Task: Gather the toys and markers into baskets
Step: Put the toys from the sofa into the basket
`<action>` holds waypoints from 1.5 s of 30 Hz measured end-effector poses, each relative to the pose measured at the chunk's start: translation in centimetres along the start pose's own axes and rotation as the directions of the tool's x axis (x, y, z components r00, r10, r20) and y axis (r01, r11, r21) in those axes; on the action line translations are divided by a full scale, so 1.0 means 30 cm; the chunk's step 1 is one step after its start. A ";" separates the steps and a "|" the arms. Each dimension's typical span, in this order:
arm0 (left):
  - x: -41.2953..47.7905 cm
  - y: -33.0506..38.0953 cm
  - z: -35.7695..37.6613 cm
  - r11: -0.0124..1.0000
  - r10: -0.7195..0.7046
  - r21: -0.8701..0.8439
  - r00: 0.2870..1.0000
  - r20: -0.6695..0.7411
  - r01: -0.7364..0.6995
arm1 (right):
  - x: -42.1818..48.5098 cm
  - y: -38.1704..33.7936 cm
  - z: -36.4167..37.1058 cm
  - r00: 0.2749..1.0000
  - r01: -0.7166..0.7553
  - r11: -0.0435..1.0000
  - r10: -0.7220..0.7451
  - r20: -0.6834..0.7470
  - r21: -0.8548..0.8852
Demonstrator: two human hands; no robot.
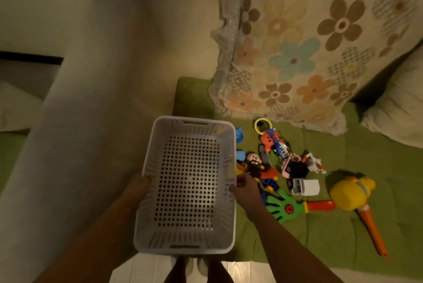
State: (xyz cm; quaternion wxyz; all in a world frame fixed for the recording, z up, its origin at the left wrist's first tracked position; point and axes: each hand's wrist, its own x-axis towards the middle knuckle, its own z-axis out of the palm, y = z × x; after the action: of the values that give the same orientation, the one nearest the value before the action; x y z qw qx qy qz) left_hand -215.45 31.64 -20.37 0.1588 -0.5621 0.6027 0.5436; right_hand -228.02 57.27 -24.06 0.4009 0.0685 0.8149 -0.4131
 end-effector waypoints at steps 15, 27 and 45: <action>0.234 -0.130 -0.038 0.996 0.079 -0.038 0.997 -0.007 -0.079 | 0.452 -0.027 0.051 0.934 0.302 0.630 -0.345 0.091 -0.715; 0.326 -0.177 -0.044 0.997 0.034 -0.077 0.999 0.016 -0.032 | 0.540 -0.029 0.117 0.972 0.173 0.499 -0.228 0.063 -0.850; 0.257 -0.116 -0.033 0.986 0.075 -0.154 0.995 0.065 -0.064 | 0.240 -0.168 -0.136 0.754 0.344 0.843 -0.510 -0.414 -0.414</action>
State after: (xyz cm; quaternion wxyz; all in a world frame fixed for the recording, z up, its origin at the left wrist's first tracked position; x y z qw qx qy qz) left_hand -214.51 27.68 -27.86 0.1175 -0.5317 0.5728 0.6127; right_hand -237.50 55.40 -24.68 0.0703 -0.0796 0.9390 -0.3271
